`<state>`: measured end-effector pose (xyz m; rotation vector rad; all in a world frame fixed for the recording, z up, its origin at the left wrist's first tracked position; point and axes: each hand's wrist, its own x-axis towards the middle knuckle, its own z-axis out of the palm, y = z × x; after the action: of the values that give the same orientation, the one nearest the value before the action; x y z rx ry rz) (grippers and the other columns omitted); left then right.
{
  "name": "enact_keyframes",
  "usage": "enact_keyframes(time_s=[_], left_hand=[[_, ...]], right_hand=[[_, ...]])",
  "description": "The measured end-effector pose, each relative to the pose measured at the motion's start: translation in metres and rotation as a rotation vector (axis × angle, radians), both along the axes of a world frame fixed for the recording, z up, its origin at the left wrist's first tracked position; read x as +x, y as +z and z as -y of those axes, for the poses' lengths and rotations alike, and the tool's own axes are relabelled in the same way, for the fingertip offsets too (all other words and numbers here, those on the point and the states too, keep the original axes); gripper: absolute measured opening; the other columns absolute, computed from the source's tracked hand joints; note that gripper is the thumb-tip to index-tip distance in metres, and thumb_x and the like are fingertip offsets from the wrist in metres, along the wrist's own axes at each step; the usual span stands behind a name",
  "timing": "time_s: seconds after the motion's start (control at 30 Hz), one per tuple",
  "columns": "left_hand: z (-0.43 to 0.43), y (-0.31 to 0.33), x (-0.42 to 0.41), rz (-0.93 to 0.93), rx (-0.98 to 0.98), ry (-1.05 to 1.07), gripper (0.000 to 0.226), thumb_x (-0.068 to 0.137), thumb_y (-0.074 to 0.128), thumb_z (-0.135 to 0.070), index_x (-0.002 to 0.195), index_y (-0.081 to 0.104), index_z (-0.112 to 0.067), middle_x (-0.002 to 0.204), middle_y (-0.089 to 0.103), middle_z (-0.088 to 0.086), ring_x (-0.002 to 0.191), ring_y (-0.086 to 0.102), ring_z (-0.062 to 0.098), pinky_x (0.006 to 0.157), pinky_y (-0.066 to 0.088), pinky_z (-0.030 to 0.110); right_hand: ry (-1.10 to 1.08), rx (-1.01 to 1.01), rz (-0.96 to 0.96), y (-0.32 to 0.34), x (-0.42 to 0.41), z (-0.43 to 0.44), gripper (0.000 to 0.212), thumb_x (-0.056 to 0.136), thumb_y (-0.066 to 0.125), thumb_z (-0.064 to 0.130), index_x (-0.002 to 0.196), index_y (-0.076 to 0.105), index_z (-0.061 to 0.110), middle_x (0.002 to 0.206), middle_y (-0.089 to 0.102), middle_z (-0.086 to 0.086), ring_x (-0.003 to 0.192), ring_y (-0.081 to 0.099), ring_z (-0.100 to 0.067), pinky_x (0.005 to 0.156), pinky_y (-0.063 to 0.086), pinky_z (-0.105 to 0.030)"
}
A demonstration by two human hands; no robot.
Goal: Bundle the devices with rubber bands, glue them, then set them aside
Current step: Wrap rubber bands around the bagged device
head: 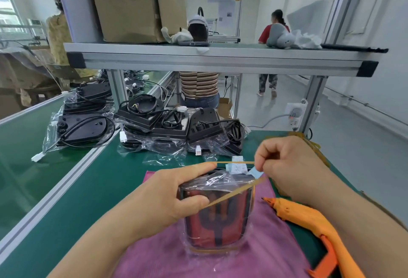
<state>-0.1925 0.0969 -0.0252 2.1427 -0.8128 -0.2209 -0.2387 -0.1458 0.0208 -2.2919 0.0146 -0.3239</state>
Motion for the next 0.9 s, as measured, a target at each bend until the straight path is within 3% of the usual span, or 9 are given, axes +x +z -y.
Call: enact_keyframes(time_s=[0.27,0.33,0.43,0.5,0.57,0.63,0.7,0.83,0.9], left_hand=[[-0.003,0.005,0.000,0.024,0.028,-0.029,0.056,0.082,0.070,-0.041,0.123,0.048,-0.071,0.122,0.052,-0.048,0.115,0.050,-0.022,0.095,0.040,0.014],[-0.001,0.005,-0.001,0.011,0.023,-0.033,0.056,0.077,0.068,-0.048,0.126,0.048,-0.068,0.122,0.054,-0.046,0.115,0.052,-0.019,0.096,0.042,0.016],[0.001,0.006,-0.002,0.035,0.032,-0.052,0.054,0.075,0.064,-0.051,0.122,0.047,-0.072,0.120,0.055,-0.046,0.112,0.055,-0.018,0.091,0.046,0.009],[0.000,0.008,-0.001,0.033,0.034,-0.053,0.053,0.076,0.064,-0.050,0.122,0.048,-0.071,0.120,0.057,-0.045,0.111,0.056,-0.016,0.091,0.047,0.011],[-0.002,0.007,0.001,0.014,0.028,-0.053,0.052,0.081,0.065,-0.044,0.126,0.050,-0.066,0.121,0.059,-0.041,0.112,0.058,-0.013,0.092,0.049,0.015],[-0.005,0.004,0.002,0.005,0.019,-0.036,0.052,0.082,0.066,-0.043,0.129,0.052,-0.060,0.123,0.060,-0.038,0.114,0.058,-0.012,0.097,0.049,0.021],[-0.009,0.001,0.002,0.007,0.003,-0.018,0.053,0.080,0.067,-0.047,0.130,0.052,-0.060,0.126,0.057,-0.039,0.116,0.056,-0.013,0.100,0.046,0.023],[-0.008,-0.003,-0.002,0.072,-0.001,-0.015,0.053,0.079,0.070,-0.050,0.122,0.047,-0.071,0.127,0.046,-0.050,0.120,0.042,-0.025,0.091,0.031,-0.007],[-0.003,-0.005,-0.006,0.078,-0.004,-0.019,0.055,0.073,0.067,-0.057,0.122,0.047,-0.071,0.126,0.046,-0.052,0.120,0.040,-0.027,0.089,0.027,-0.010]], right_hand=[[-0.067,0.100,-0.117,-0.036,-0.009,0.006,0.047,0.075,0.060,-0.006,0.053,0.071,0.033,0.066,0.072,-0.002,0.068,0.065,-0.033,0.065,0.054,-0.038],[-0.079,0.086,-0.118,-0.038,-0.001,0.007,0.041,0.075,0.060,-0.004,0.054,0.071,0.030,0.064,0.072,0.002,0.067,0.067,-0.026,0.063,0.054,-0.035],[-0.053,0.055,-0.143,-0.034,0.017,0.002,0.037,0.074,0.059,-0.005,0.059,0.070,0.027,0.049,0.063,0.016,0.044,0.054,-0.001,0.044,0.042,-0.014],[-0.024,0.055,-0.190,-0.034,0.028,-0.003,0.033,0.076,0.061,-0.004,0.061,0.073,0.024,0.047,0.062,0.013,0.040,0.050,0.000,0.041,0.042,-0.016],[0.018,0.091,-0.253,-0.035,0.039,-0.007,0.026,0.077,0.069,0.001,0.063,0.075,0.021,0.064,0.072,0.005,0.061,0.065,-0.005,0.060,0.057,-0.029],[0.057,0.147,-0.323,-0.036,0.047,-0.010,0.021,0.077,0.074,0.004,0.064,0.077,0.020,0.087,0.077,-0.004,0.091,0.071,-0.017,0.086,0.057,-0.037],[0.093,0.210,-0.402,-0.037,0.053,-0.012,0.022,0.080,0.074,0.004,0.065,0.077,0.020,0.094,0.076,-0.013,0.087,0.067,-0.022,0.085,0.056,-0.040],[0.202,0.184,-0.579,-0.044,0.053,-0.011,0.034,0.085,0.065,-0.002,0.062,0.075,0.021,0.077,0.071,-0.006,0.074,0.058,-0.021,0.075,0.051,-0.038],[0.245,0.143,-0.630,-0.048,0.048,-0.006,0.045,0.085,0.056,-0.010,0.058,0.072,0.023,0.068,0.066,0.001,0.073,0.055,-0.021,0.075,0.046,-0.041]])
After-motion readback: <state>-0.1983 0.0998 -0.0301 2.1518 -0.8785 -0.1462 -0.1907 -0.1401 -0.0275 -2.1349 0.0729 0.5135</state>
